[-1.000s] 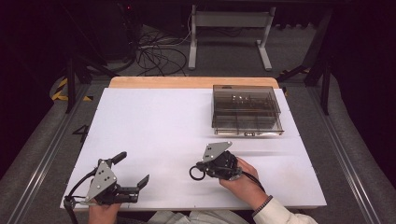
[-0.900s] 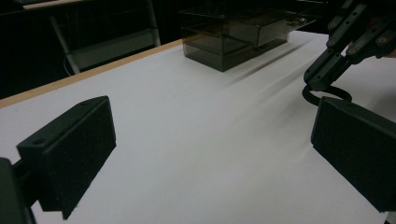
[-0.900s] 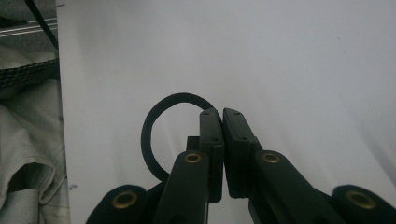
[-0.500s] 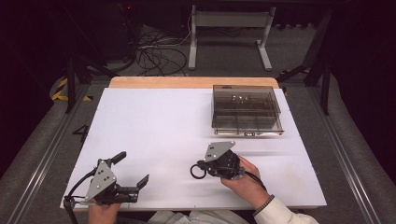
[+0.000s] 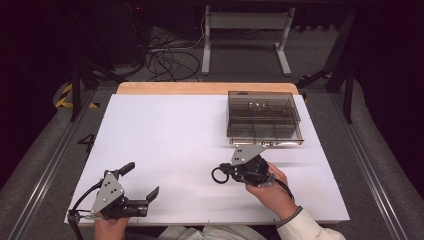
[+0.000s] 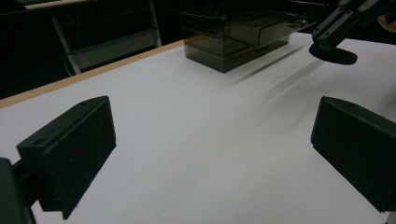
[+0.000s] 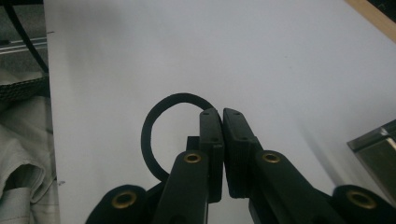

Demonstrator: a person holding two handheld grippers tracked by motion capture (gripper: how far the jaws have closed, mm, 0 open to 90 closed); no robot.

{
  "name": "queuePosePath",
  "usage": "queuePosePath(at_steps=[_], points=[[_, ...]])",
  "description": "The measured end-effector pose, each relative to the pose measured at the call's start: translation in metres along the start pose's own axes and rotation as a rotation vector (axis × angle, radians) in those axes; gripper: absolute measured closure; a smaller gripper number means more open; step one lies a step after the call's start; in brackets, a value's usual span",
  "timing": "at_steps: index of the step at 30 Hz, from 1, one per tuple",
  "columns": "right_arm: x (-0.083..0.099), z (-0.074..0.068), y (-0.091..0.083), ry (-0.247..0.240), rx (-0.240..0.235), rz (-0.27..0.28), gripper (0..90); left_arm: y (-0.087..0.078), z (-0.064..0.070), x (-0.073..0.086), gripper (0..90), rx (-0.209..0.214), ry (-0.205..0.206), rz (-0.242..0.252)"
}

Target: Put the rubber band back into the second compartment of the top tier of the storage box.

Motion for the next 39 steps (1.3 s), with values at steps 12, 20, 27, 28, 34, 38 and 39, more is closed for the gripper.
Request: queuePosePath(at_steps=[12, 20, 27, 28, 34, 38, 39], points=[[-0.002, 0.004, -0.011, 0.010, 0.028, 0.040, 87.5, 0.000, 0.000, 0.000, 0.8, -0.001, 0.001, 0.000], [-0.003, 0.014, -0.022, 0.036, 0.072, 0.075, 87.3, 0.000, 0.000, 0.000, 0.8, -0.001, 0.001, -0.001], [-0.003, 0.026, -0.037, 0.073, 0.122, 0.106, 87.2, 0.000, 0.000, 0.000, 0.8, -0.002, 0.002, -0.003], [-0.003, 0.029, -0.040, 0.086, 0.133, 0.114, 87.2, 0.000, 0.000, 0.000, 0.8, -0.002, 0.002, -0.003], [-0.001, 0.039, -0.048, 0.122, 0.171, 0.127, 87.2, 0.000, -0.001, 0.000, 0.8, -0.002, 0.002, -0.002], [0.000, 0.046, -0.053, 0.142, 0.198, 0.140, 87.2, 0.000, -0.001, 0.000, 0.8, -0.005, 0.006, 0.000], [0.000, 0.048, -0.054, 0.147, 0.204, 0.142, 87.2, 0.000, -0.001, 0.000, 0.8, -0.006, 0.006, 0.000]])
Point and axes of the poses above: each handheld gripper's, and its own axes: y roughly forward along the jaws, x roughly out of its underside, z roughly to its right, the point moved 2 cm from there along y, roughly forward along the jaws, and after that the axes turned 11 degrees about y, right-handed, at the moved point
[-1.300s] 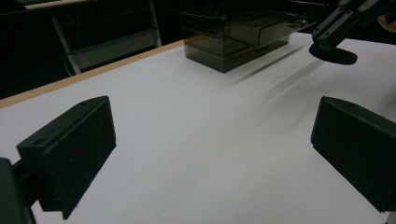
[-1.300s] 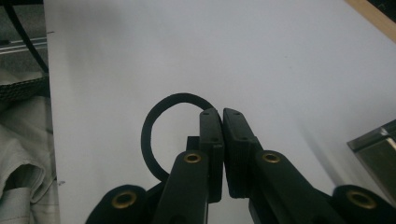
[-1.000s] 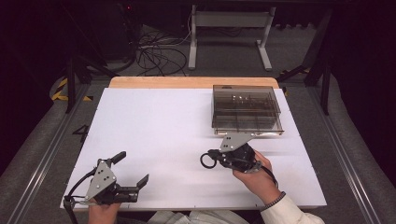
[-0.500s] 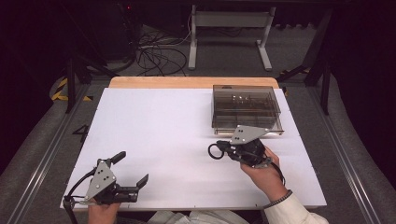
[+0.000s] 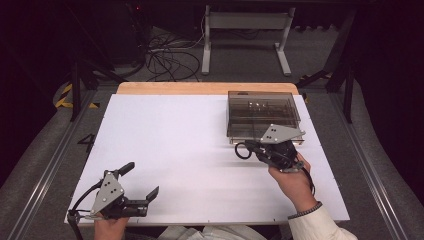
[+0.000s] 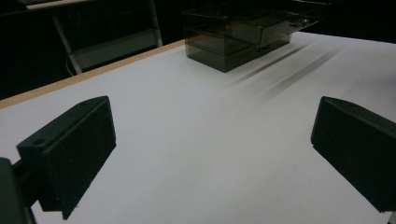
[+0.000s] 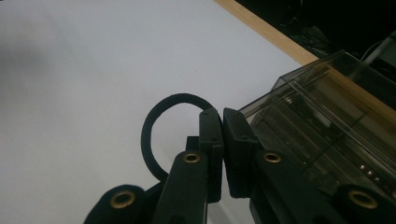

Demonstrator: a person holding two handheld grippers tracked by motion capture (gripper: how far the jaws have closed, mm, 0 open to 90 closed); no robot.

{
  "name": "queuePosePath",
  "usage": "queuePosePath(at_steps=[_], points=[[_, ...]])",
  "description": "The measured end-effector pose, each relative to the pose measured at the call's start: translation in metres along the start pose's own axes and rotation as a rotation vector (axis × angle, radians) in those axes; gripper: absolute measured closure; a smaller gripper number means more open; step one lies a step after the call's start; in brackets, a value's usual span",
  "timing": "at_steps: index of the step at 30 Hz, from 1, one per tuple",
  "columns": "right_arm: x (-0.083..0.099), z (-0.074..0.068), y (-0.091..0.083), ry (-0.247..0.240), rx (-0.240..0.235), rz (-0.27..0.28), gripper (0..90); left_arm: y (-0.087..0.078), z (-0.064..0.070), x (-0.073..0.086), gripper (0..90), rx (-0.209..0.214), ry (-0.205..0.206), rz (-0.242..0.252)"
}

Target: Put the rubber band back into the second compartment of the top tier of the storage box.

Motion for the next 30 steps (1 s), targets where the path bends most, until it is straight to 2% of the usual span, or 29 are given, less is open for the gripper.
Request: queuePosePath(at_steps=[11, 15, 25, 28, 30], points=[[0.000, 0.020, -0.007, 0.056, 0.080, 0.040, 87.2, 0.000, 0.000, 0.000, 0.8, 0.001, -0.005, -0.004], [0.000, 0.031, -0.009, 0.102, 0.114, 0.072, 87.2, 0.000, 0.000, 0.000, 0.8, 0.000, -0.008, -0.001], [0.002, 0.049, -0.010, 0.166, 0.175, 0.086, 87.2, 0.000, -0.001, 0.000, 0.8, 0.000, -0.012, -0.001], [0.003, 0.056, -0.010, 0.192, 0.216, 0.095, 87.2, 0.000, -0.001, 0.000, 0.8, 0.000, -0.013, -0.001], [0.003, 0.057, -0.009, 0.199, 0.224, 0.098, 87.2, 0.000, -0.001, 0.000, 0.8, -0.001, -0.013, -0.001]])
Point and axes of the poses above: each handheld gripper's, and its own axes: y roughly forward along the jaws, x roughly out of its underside, z roughly to its right, the point moved 2 cm from there along y, roughly forward along the jaws, and after that the axes turned 11 degrees about y, right-handed, at the moved point
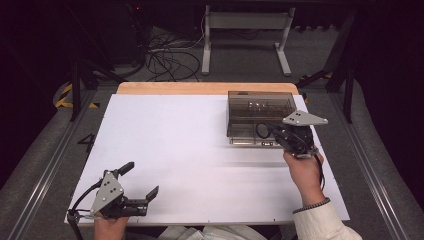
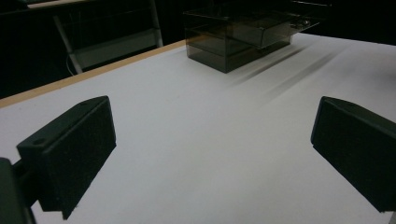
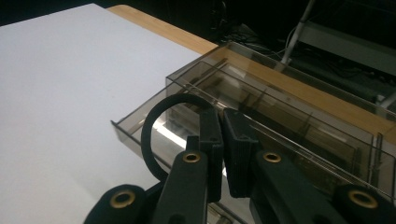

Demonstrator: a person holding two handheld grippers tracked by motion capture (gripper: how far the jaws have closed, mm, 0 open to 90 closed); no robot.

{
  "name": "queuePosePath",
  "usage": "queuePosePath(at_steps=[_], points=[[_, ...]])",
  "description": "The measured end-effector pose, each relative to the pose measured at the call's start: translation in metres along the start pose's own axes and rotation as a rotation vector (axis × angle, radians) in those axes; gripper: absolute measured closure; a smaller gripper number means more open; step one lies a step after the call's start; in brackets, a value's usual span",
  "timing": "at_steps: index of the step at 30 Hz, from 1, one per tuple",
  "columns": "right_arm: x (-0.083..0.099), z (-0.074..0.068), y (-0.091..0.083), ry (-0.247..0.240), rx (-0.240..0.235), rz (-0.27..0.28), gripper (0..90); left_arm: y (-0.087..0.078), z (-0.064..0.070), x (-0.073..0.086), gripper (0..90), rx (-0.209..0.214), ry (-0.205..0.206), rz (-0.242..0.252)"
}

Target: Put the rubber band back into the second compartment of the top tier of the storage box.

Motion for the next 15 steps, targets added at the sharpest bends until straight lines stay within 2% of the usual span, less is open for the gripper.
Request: queuePosePath(at_steps=[1, 8, 15], points=[[0.000, 0.004, 0.001, 0.011, 0.019, 0.000, 87.2, 0.000, 0.000, 0.000, 0.8, -0.001, -0.001, 0.000], [0.002, 0.014, 0.007, 0.037, 0.049, -0.004, 87.2, 0.000, 0.000, 0.000, 0.8, 0.000, 0.001, -0.001], [0.005, 0.022, 0.016, 0.022, 0.100, -0.019, 87.1, 0.000, 0.000, 0.000, 0.8, 0.000, 0.000, -0.002]])
Point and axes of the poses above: each handheld gripper's, and its own axes: y roughly forward along the jaws, x roughly out of its underside, z roughly to its right, the point moved 2 cm from there along y, roughly forward along the jaws, and after that the axes turned 11 degrees about y, right-handed, at the moved point
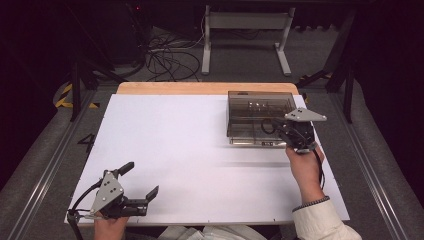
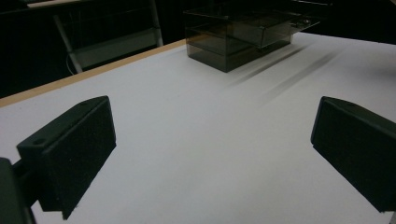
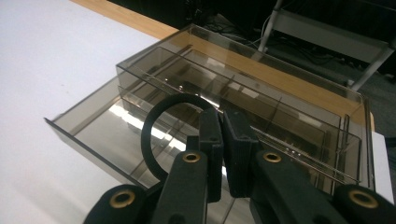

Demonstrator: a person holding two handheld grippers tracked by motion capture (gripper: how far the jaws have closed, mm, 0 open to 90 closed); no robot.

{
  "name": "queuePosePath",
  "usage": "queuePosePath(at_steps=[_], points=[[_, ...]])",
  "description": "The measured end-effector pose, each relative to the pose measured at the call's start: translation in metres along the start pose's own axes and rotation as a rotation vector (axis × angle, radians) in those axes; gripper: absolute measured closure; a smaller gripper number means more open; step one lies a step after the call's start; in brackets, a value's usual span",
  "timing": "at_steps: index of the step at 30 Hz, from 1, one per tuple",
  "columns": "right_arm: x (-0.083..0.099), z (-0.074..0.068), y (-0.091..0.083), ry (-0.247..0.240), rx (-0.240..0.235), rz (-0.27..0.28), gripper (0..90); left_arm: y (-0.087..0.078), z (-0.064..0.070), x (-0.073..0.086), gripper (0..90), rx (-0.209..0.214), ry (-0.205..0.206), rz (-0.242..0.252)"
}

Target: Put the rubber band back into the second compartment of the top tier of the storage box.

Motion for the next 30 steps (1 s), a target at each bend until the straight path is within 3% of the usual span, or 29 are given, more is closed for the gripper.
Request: queuePosePath(at_steps=[6, 30], points=[[0.003, 0.006, 0.005, 0.007, 0.028, -0.007, 87.1, 0.000, 0.000, 0.000, 0.8, 0.000, 0.001, 0.002], [0.009, 0.008, 0.017, 0.004, 0.027, -0.053, 86.9, 0.000, 0.000, 0.000, 0.8, 0.001, 0.002, 0.002]])
Point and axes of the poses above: each handheld gripper's, and its own axes: y roughly forward along the jaws, x roughly out of its underside, z roughly to its right, the point moved 2 cm from there along y, roughly forward along the jaws, and after that the axes turned 11 degrees about y, right-handed, at the moved point
